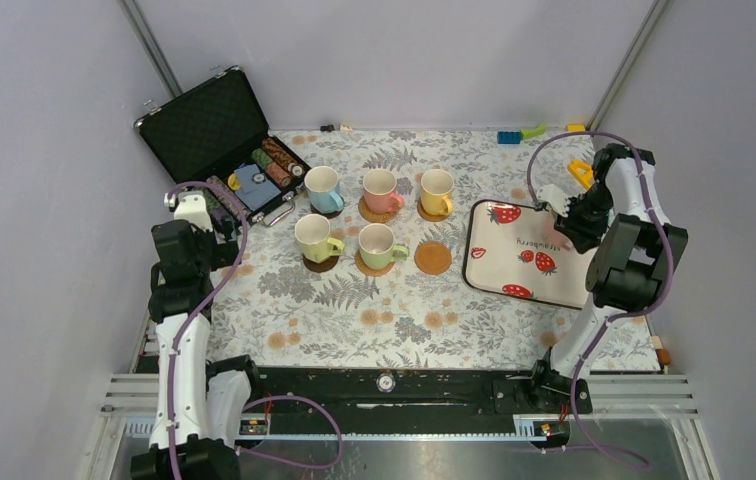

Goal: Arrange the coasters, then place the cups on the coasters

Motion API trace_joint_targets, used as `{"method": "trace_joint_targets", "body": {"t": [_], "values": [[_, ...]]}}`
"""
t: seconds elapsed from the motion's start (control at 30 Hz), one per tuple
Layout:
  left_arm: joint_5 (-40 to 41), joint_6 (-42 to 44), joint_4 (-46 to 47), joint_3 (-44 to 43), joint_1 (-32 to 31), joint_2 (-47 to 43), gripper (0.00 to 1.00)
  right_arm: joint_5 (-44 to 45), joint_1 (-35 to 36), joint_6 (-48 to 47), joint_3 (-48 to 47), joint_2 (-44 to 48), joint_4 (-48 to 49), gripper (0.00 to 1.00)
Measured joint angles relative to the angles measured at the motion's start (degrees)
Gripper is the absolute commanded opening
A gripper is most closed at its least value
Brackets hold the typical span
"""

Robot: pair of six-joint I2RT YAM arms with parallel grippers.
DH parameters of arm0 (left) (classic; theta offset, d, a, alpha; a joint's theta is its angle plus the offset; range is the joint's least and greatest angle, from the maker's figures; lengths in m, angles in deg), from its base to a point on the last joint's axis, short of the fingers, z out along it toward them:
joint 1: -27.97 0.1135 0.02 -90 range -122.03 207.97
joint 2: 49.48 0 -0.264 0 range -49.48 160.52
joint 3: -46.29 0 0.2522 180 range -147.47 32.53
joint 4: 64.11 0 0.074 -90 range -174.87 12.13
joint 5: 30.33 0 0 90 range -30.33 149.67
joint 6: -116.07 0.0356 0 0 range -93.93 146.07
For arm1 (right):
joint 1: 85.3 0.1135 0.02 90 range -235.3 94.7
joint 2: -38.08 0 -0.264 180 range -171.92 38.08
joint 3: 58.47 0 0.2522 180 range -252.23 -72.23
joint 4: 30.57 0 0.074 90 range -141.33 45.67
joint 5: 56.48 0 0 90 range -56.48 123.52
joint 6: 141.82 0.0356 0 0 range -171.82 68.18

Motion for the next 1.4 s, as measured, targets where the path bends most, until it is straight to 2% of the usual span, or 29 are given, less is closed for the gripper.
{"method": "trace_joint_targets", "body": {"t": [0.07, 0.27, 0.33, 0.4, 0.7, 1.03, 1.13, 1.17, 1.2, 1.27, 1.4], "values": [[-0.02, 0.00, 0.00, 0.00, 0.00, -0.22, 0.99, -0.48, 0.81, 4.48, 1.53, 1.20, 1.07, 0.58], [-0.09, 0.00, -0.02, 0.00, 0.00, -1.40, 0.99, -2.25, 1.16, 18.45, 5.64, 4.52, 7.98, 0.68], [-0.24, 0.00, -0.02, 0.00, 0.00, -1.64, 0.99, -2.47, 1.11, 23.80, 7.04, 5.73, 10.49, 0.79], [-0.28, 0.00, 0.00, 0.00, 0.00, -1.79, 0.99, -3.23, 0.85, 29.05, 8.41, 7.02, 12.70, 0.85], [-1.05, 0.02, 0.00, 0.00, 0.00, -2.97, 0.99, -5.42, 0.04, 46.97, 20.22, 15.56, 25.88, 0.84], [-1.84, 0.02, -0.02, 0.00, 0.02, -4.15, 0.99, -4.42, 0.04, 60.22, 23.71, 15.10, 39.26, 0.67], [-2.71, 0.02, 0.00, 0.00, 0.00, -4.35, 0.99, -3.30, 0.00, 62.05, 24.92, 14.40, 42.10, 0.47], [-2.89, 0.04, -0.02, 0.00, 0.00, -4.35, 0.99, -3.08, 0.00, 62.55, 25.16, 14.08, 42.62, 0.32], [-3.02, 0.04, -0.04, 0.00, 0.00, -4.33, 0.99, -3.21, 0.00, 63.06, 25.27, 13.79, 42.97, 0.25], [-3.28, 0.02, -0.02, 0.00, 0.02, -4.33, 0.99, -3.04, 0.00, 63.52, 25.55, 13.40, 43.82, 0.00], [-3.50, 0.04, -0.02, 0.02, 0.00, -4.33, 0.99, -3.45, -0.04, 63.87, 25.90, 13.42, 44.87, 0.00]]}}
